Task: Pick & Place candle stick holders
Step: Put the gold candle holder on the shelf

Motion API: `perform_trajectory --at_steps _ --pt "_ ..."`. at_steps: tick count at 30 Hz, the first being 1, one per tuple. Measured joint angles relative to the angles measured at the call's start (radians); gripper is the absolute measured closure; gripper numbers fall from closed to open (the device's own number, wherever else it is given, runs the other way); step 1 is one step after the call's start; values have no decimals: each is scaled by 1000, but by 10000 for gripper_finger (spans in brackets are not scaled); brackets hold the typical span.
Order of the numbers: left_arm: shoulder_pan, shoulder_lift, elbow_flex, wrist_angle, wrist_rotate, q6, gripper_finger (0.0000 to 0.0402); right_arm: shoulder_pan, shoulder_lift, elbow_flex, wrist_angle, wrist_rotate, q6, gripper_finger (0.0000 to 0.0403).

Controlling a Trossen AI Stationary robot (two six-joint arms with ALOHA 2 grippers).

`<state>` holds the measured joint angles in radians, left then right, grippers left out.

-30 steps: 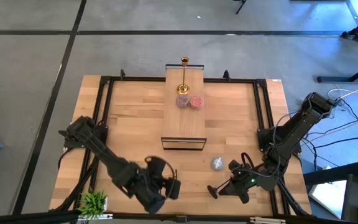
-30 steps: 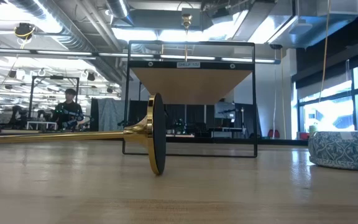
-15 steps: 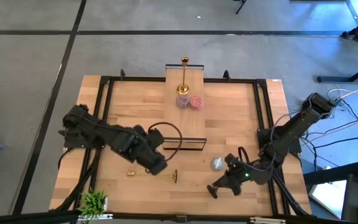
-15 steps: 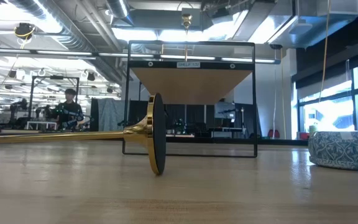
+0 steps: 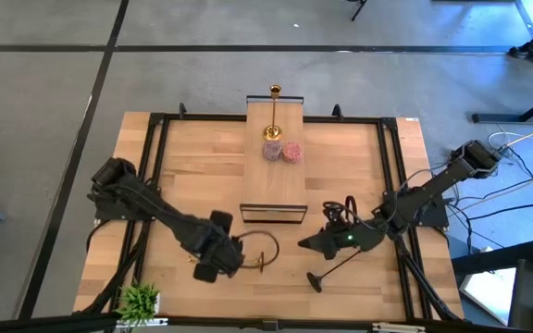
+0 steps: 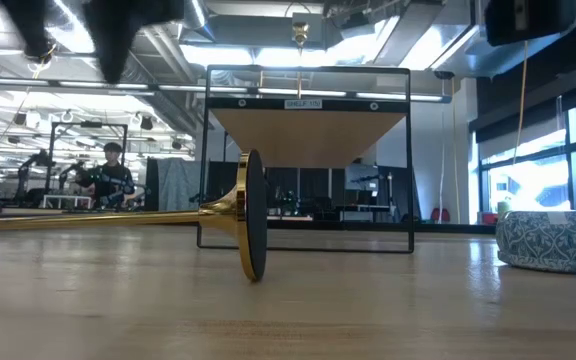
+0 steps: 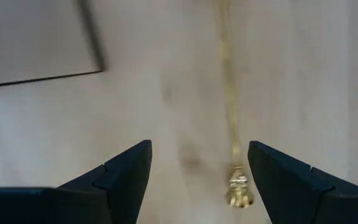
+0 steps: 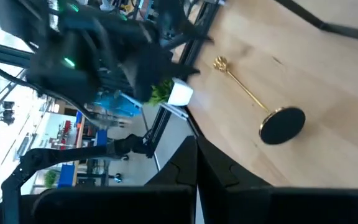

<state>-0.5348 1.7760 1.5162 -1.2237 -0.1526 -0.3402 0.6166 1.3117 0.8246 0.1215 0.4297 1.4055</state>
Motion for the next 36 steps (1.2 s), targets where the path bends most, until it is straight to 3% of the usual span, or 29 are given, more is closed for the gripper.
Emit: perform_trajectory --at_steps 5,10,17,36 --pt "-44 0 -129 182 68 -50 137 -10 0 0 -2 10 -22 402" --pt "-76 0 -193 204 -13 -144 137 -10 0 0 -3 39 -24 402" --pt "-88 0 -295 305 19 -207 137 -9 0 0 -3 41 -22 402" --pt "-85 0 -317 380 -4 -197 137 -9 0 0 3 75 -19 402"
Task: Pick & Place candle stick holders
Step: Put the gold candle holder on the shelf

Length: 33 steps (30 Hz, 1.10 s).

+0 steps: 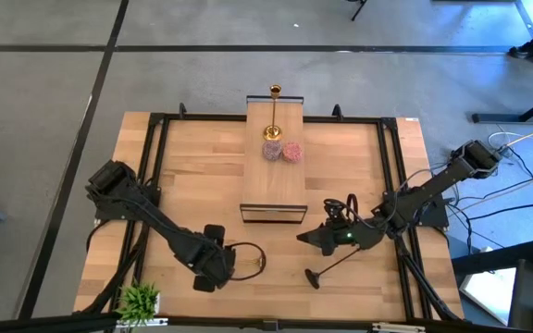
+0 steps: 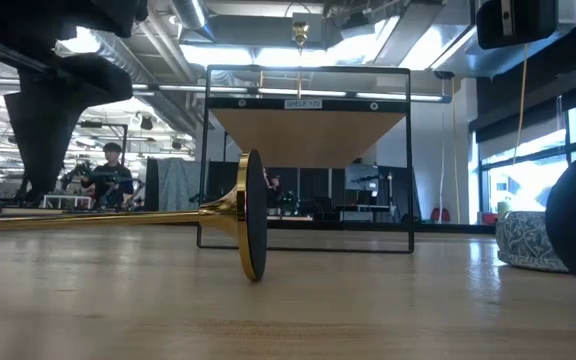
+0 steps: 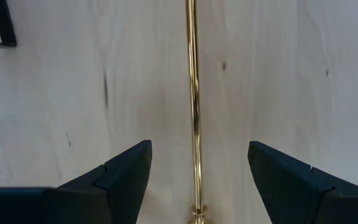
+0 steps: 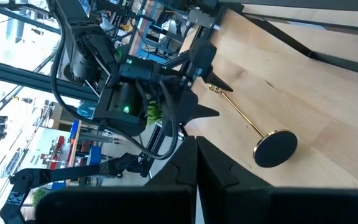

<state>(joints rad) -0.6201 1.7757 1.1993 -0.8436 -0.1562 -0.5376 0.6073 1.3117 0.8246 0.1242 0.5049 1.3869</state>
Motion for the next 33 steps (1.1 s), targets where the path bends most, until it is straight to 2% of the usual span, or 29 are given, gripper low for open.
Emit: perform_trajectory --at_steps 8,14,17,20,26,33 --pt "-2 6 -107 72 50 -74 138 0 0 0 2 3 0 402" --pt "-16 6 -115 96 31 -87 168 -1 0 0 -6 -5 -41 381" --pt "-15 6 -115 106 43 -96 197 -1 0 0 -4 4 -66 360" --pt "-12 6 -115 113 74 -114 242 -1 0 0 18 16 -108 343" --pt "-12 3 -115 123 180 -122 381 -7 0 0 80 18 -225 321" --pt "-11 -84 -116 142 256 -135 392 -12 0 0 85 -8 -278 292"
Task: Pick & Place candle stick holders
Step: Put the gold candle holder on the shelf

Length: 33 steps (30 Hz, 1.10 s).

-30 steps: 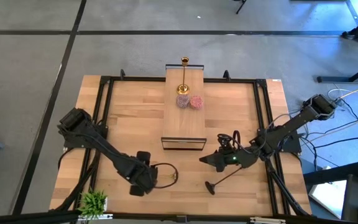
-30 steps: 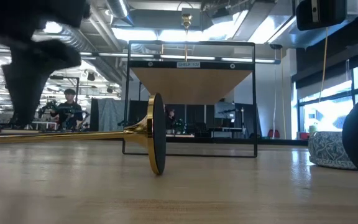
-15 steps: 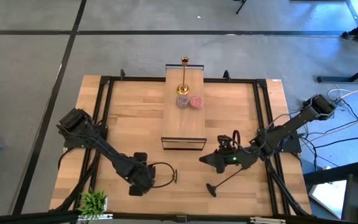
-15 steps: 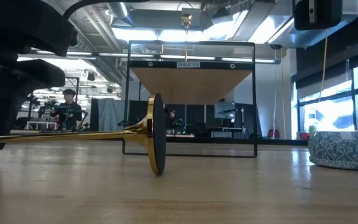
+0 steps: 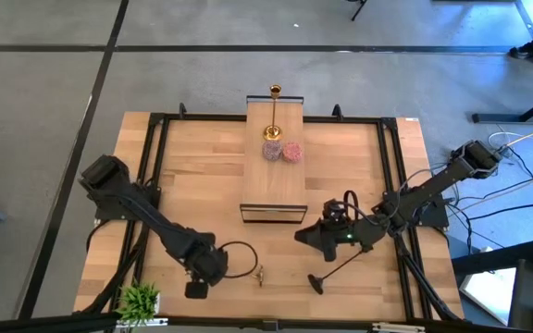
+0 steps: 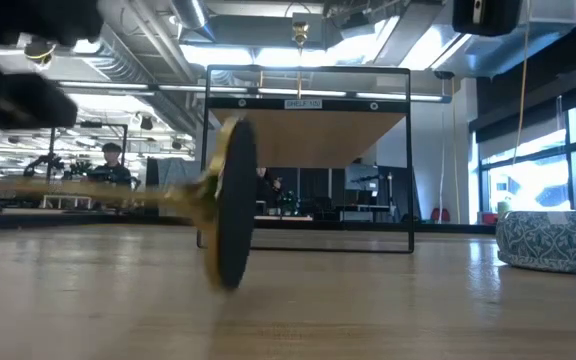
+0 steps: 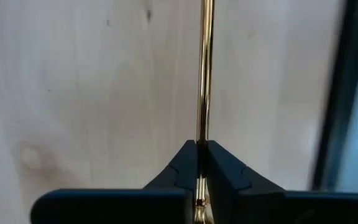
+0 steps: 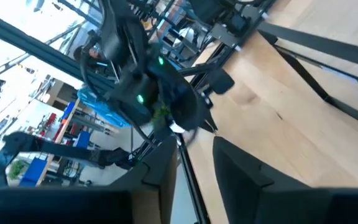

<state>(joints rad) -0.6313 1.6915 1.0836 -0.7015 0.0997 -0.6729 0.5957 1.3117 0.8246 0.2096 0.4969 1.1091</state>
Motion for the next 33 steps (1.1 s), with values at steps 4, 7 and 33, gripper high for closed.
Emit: perform_trajectory --at_steps 4,7,33 --pt "27 -95 0 18 46 -25 392 -1 0 0 1 -23 -10 275" --pt "57 -168 0 67 114 -39 393 -16 0 0 13 -93 -14 264" --pt "204 -246 1 347 416 -105 393 -248 327 449 -252 -821 -77 251"
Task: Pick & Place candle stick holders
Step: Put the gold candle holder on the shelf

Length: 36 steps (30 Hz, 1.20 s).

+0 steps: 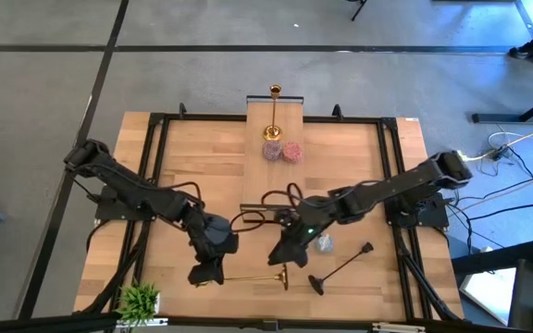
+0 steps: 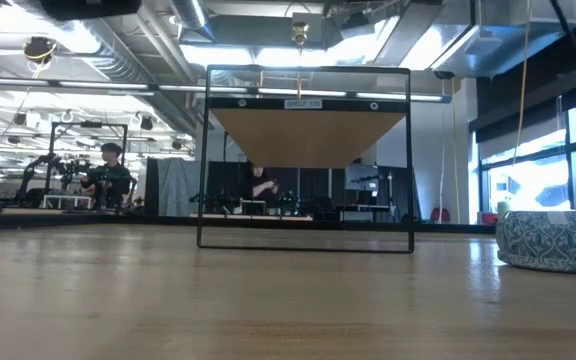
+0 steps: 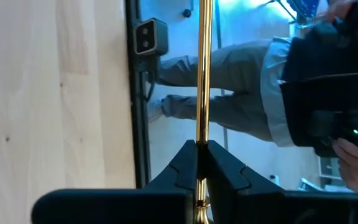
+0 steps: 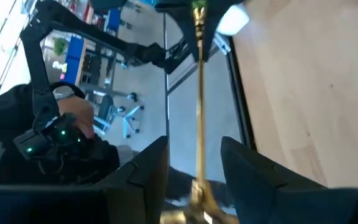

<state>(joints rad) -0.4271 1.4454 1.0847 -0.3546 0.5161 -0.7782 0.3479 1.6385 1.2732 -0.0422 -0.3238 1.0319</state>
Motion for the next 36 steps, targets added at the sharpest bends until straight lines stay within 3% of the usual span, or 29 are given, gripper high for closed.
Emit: perform_trajectory --at_steps 12,21,30,36 --pt "12 57 1 81 -28 -4 393 15 185 170 -15 -121 -10 251" --pt "11 59 1 98 -26 -3 393 33 195 183 -206 -120 -42 251" --pt "11 59 1 90 -28 6 393 33 195 183 -205 -72 -52 251" --pt "23 59 1 90 -52 22 393 34 195 183 -202 -157 -52 251"
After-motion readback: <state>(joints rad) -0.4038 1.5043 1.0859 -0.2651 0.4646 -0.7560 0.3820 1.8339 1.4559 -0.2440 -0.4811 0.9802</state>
